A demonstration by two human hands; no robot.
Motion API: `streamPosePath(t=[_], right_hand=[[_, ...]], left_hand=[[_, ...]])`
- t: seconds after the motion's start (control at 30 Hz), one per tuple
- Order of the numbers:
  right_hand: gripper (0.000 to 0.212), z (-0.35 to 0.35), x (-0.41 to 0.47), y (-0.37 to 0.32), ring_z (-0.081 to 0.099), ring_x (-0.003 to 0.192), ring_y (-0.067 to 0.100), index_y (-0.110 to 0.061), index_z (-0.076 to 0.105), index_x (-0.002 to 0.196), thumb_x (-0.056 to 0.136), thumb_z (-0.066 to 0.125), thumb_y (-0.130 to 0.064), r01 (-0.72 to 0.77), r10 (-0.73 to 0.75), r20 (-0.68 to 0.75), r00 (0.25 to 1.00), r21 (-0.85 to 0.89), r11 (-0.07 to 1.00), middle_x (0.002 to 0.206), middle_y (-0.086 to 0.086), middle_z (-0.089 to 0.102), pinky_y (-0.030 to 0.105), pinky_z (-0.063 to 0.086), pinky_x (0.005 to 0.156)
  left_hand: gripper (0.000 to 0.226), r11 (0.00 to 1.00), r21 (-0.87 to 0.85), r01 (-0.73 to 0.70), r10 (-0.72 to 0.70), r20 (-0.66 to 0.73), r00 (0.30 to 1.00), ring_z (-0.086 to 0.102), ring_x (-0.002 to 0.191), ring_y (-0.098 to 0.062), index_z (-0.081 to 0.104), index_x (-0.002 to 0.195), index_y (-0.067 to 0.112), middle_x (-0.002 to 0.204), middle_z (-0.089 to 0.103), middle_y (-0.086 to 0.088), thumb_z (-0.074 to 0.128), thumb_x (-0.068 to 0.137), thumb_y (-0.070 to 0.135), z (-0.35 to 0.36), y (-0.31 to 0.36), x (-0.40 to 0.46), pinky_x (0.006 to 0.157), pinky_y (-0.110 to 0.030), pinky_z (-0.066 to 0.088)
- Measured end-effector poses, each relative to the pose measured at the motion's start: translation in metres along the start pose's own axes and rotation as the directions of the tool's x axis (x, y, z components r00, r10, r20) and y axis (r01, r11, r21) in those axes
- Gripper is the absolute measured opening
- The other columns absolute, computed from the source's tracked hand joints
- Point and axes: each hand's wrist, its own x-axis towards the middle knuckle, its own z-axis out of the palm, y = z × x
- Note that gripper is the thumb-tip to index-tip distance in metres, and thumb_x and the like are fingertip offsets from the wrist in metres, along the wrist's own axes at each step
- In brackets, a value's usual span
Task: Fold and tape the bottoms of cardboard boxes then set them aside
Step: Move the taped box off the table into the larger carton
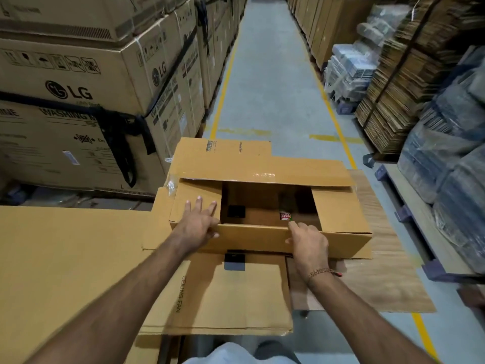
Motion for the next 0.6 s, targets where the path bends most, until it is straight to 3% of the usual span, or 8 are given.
streamPosePath(t=[0.13,0.23,0.3,0.37,0.4,0.47,0.57,0.6], right_hand=[[0.015,-0.006,0.008,0.002,0.065,0.093,0.019,-0.026,0.061,0.103,0.097,0.068,-0.038,0.011,-0.010,0.043,0.999,-0.024,1.000,0.098,-0.003,0.068,0.033,0.051,0.072],[0.051,-0.012,0.017,0.000,0.067,0.080,0.011,-0.031,0.071,0.108,0.089,0.056,-0.077,-0.014,0.014,0.051,0.999,-0.010,1.000,0.082,-0.009,0.069,0.029,0.058,0.068],[0.071,-0.020,0.027,-0.001,0.070,0.087,0.011,-0.032,0.071,0.125,0.089,0.038,-0.086,-0.018,0.018,0.005,1.000,0.087,0.996,0.100,-0.007,0.074,0.029,0.060,0.072],[0.064,-0.027,0.041,-0.002,0.067,0.116,0.017,-0.030,0.060,0.143,0.098,0.042,-0.072,0.031,-0.031,-0.002,1.000,0.131,0.991,0.147,-0.004,0.058,0.035,0.059,0.088],[0.061,-0.030,0.050,-0.004,0.064,0.122,0.019,-0.028,0.053,0.150,0.101,0.046,-0.063,0.064,-0.064,-0.010,0.998,0.133,0.989,0.159,-0.002,0.046,0.036,0.058,0.091],[0.061,-0.032,0.069,-0.008,0.064,0.121,0.022,-0.024,0.042,0.157,0.103,0.053,-0.049,0.108,-0.098,-0.079,0.992,0.133,0.985,0.164,0.005,0.037,0.035,0.058,0.088],[0.064,-0.034,0.095,-0.014,0.059,0.117,0.026,-0.017,0.041,0.157,0.100,0.061,-0.039,0.155,-0.133,-0.239,0.962,0.077,0.985,0.159,0.017,0.038,0.032,0.059,0.077],[0.068,-0.033,0.104,-0.015,0.055,0.121,0.029,-0.015,0.039,0.157,0.098,0.064,-0.037,0.172,-0.149,-0.286,0.947,0.055,0.984,0.159,0.019,0.036,0.035,0.058,0.082]], left_hand=[[0.027,1.000,-0.022,-0.014,0.013,-0.036,0.999,-0.003,0.161,-0.035,0.067,0.127,0.034,0.175,0.012,0.000,0.061,0.102,0.041,0.001,0.004,-0.001,0.125,-0.068,0.000],[0.030,0.999,-0.032,-0.019,0.018,-0.040,0.999,-0.002,0.162,-0.027,0.066,0.130,0.031,0.174,0.014,0.002,0.062,0.102,0.039,0.002,0.003,-0.001,0.124,-0.070,-0.002],[0.030,0.999,-0.049,-0.021,0.018,-0.055,0.998,-0.001,0.162,-0.025,0.066,0.131,0.030,0.174,0.015,0.003,0.063,0.102,0.038,0.005,0.001,0.000,0.124,-0.070,-0.002],[0.029,0.997,-0.069,-0.020,0.017,-0.038,0.999,-0.002,0.162,-0.025,0.066,0.131,0.030,0.174,0.015,0.003,0.063,0.102,0.036,0.004,0.001,0.000,0.124,-0.070,-0.003],[0.030,0.997,-0.073,-0.012,0.010,-0.026,1.000,-0.003,0.162,-0.025,0.066,0.132,0.030,0.174,0.014,0.003,0.063,0.102,0.036,0.003,0.001,0.001,0.124,-0.070,-0.003],[0.033,0.997,-0.075,0.007,-0.007,-0.002,1.000,-0.005,0.162,-0.024,0.065,0.134,0.029,0.175,0.012,0.004,0.063,0.102,0.036,0.001,0.002,0.003,0.124,-0.070,-0.003],[0.035,0.998,-0.062,0.017,-0.015,0.037,0.999,-0.008,0.162,-0.025,0.062,0.137,0.030,0.175,0.007,0.003,0.061,0.103,0.036,-0.003,0.004,0.001,0.124,-0.070,-0.003],[0.035,0.998,-0.053,0.017,-0.014,0.046,0.999,-0.009,0.161,-0.025,0.061,0.138,0.030,0.175,0.006,0.003,0.061,0.104,0.036,-0.004,0.005,0.000,0.124,-0.070,-0.003]])
